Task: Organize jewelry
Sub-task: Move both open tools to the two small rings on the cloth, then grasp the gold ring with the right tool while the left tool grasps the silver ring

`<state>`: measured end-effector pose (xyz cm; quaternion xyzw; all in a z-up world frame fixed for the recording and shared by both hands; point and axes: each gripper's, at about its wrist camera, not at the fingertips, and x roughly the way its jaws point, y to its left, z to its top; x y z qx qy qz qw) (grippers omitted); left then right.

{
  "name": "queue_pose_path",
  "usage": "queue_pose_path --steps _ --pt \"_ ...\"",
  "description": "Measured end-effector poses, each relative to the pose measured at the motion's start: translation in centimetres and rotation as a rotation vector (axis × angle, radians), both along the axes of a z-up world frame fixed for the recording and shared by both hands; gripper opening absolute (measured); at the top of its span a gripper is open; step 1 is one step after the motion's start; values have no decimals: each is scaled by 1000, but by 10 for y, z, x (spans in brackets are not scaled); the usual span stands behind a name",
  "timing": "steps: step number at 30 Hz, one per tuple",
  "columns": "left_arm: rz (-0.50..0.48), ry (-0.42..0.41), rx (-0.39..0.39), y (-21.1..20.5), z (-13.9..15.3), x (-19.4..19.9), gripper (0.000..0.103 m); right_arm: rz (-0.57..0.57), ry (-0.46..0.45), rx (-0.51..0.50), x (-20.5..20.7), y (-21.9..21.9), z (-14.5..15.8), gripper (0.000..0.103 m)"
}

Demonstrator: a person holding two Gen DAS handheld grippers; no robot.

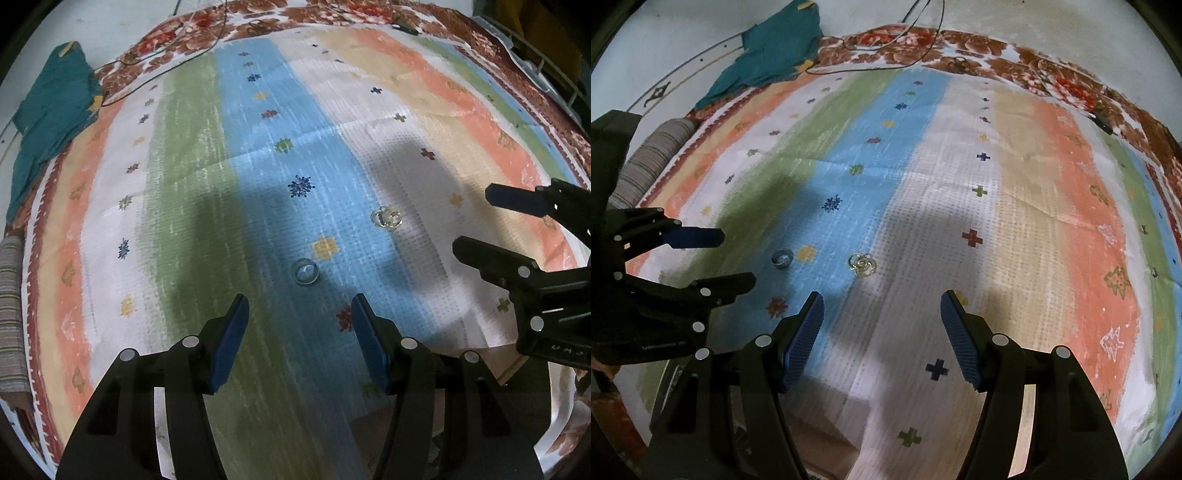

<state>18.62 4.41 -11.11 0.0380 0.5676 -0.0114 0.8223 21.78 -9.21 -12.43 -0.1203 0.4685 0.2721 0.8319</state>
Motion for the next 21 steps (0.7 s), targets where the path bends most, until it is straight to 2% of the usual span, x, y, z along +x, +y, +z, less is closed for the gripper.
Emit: queue_pose_path --steps 12,16,19,21 --pt "31 49 -16 13 -21 24 56 4 55 -9 22 8 -20 66" --pt "35 58 -43 13 -24 30 52 16 60 -17 26 12 -25 66" --pt "33 68 -55 13 -27 34 44 24 60 -20 29 15 -27 66" --pt "30 76 -53 12 -30 36 44 31 61 -22 32 17 -29 66"
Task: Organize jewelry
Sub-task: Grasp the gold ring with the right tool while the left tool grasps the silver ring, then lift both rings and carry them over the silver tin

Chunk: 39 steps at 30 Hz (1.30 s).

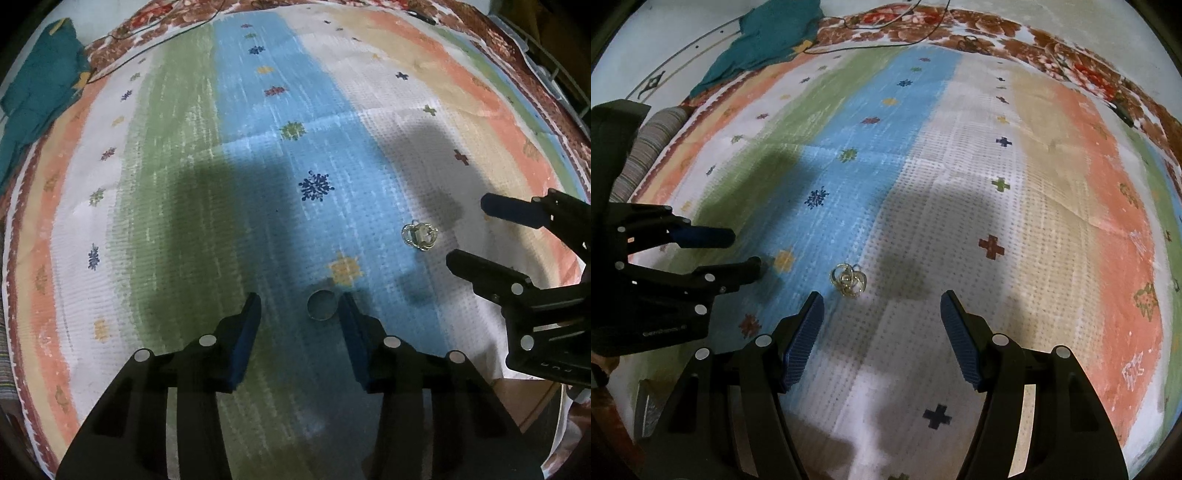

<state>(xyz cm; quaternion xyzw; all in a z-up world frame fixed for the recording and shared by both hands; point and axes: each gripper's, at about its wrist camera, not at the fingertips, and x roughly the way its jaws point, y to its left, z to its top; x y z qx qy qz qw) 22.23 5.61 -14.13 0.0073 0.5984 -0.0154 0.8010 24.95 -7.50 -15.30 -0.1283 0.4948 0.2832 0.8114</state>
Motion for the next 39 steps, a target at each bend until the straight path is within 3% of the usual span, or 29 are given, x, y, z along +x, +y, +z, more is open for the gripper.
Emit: queue_pose_path --steps 6,9,13,19,24,39 --pt "-8 -4 -10 0 -5 2 32 26 1 1 5 10 -4 66" --pt "-2 -5 -15 2 -6 2 18 43 5 1 7 17 -7 66" --pt "-5 -9 -15 0 -5 -1 18 56 13 1 10 26 -12 65" --pt "2 -6 -14 2 -3 2 18 51 10 -21 12 25 -14 48" --pt "-2 -5 1 1 -5 4 18 20 -8 -51 17 19 -15 17" --pt "17 -66 -25 5 25 -9 18 -32 -50 -53 5 6 7 16"
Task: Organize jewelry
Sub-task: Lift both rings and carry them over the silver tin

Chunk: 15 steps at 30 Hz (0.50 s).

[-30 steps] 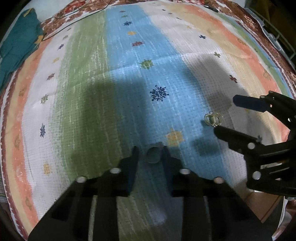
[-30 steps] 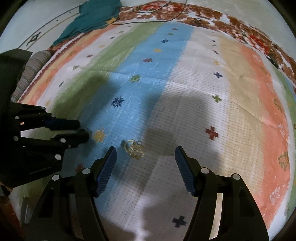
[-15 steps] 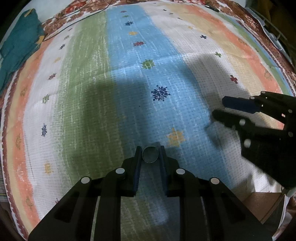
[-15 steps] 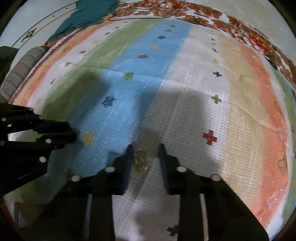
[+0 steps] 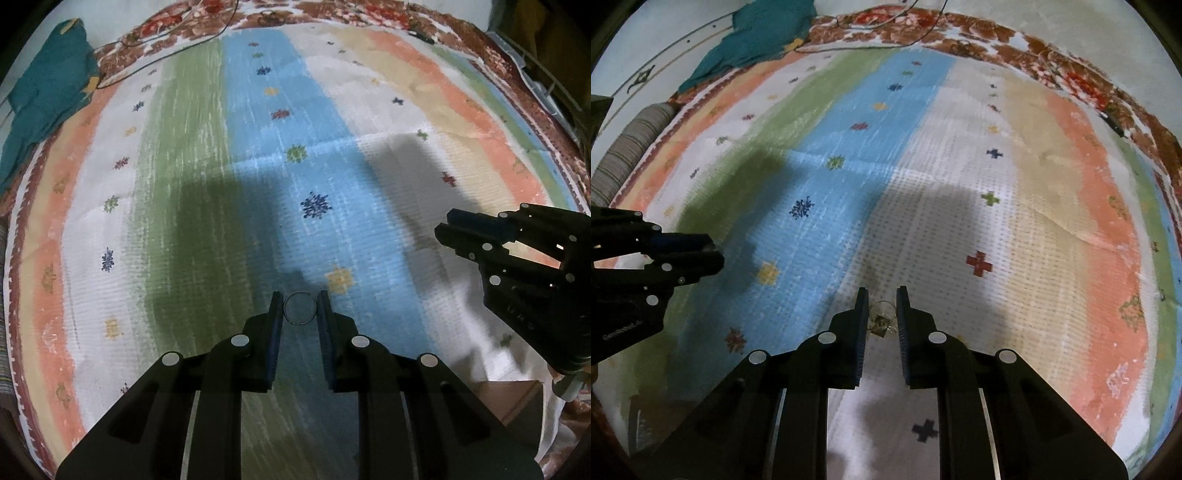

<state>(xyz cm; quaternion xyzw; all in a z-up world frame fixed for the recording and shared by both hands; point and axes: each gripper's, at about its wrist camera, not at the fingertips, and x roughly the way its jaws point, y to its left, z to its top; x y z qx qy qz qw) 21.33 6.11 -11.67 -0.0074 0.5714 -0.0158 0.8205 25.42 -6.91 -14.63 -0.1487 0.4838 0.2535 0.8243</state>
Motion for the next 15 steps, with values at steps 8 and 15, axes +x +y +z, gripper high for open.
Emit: queue_pose_path --steps 8,15 --pt "-18 -41 3 -11 17 -14 18 -67 -41 15 -17 -18 19 16" --pt "-26 -82 -8 -21 34 -25 18 -118 -78 68 -31 -31 42 16"
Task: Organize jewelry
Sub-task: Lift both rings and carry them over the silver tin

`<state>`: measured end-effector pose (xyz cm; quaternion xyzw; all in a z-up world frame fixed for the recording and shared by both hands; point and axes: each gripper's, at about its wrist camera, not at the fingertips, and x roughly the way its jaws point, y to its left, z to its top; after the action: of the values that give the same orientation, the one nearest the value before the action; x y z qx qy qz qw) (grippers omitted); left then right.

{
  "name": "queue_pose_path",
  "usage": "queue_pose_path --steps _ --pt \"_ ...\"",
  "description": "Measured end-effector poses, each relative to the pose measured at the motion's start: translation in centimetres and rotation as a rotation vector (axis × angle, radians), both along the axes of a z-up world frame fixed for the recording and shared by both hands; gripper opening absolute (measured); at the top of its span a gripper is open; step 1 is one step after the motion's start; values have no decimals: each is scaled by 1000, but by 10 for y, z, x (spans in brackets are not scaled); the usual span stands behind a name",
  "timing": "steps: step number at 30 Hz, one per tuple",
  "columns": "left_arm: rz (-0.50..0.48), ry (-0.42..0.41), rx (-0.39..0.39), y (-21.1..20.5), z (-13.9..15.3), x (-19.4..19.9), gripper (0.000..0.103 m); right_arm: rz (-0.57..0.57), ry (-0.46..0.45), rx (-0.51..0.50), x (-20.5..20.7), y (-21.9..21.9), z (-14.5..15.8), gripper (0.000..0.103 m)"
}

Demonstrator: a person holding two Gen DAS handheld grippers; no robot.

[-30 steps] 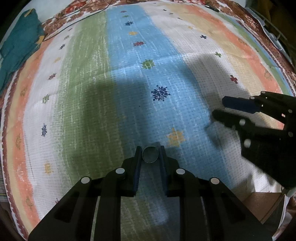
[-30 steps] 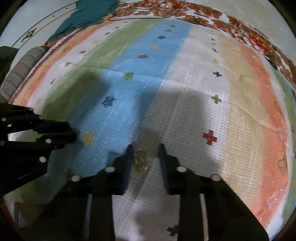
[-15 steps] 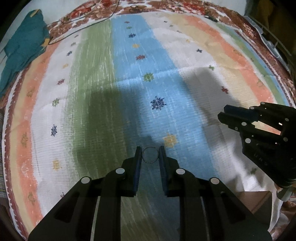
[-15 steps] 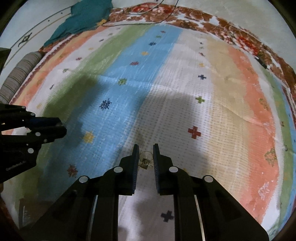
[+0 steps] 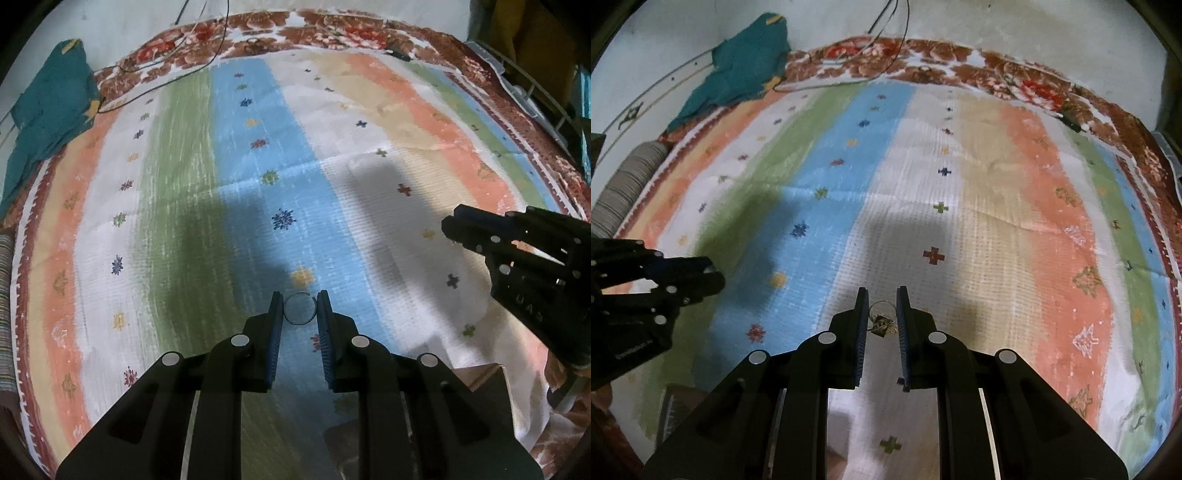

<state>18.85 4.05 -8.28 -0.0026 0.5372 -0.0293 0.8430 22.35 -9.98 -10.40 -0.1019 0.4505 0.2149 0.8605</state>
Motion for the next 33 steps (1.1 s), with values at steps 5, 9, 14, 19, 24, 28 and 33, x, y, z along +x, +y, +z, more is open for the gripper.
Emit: queue_pose_path --steps 5,9,14,19,24,28,33 --pt "5 -36 -19 -5 15 -8 18 -2 -15 29 -16 -2 10 16" --pt "-1 -59 -29 -10 27 -16 18 -6 -43 36 -25 -5 19 16" --pt "13 -98 -42 -10 41 -23 18 -13 -60 60 -35 -12 30 16" --pt "18 -118 -51 -11 48 -33 18 -28 -78 68 -44 -17 36 16" --pt "13 -139 -64 -14 56 -46 18 -19 -90 81 -57 -19 42 16" --pt "5 -165 -77 -20 66 -60 18 -7 -106 88 -70 -19 48 16" --pt "7 -188 -73 -28 70 -73 18 14 -118 99 -83 -20 52 16"
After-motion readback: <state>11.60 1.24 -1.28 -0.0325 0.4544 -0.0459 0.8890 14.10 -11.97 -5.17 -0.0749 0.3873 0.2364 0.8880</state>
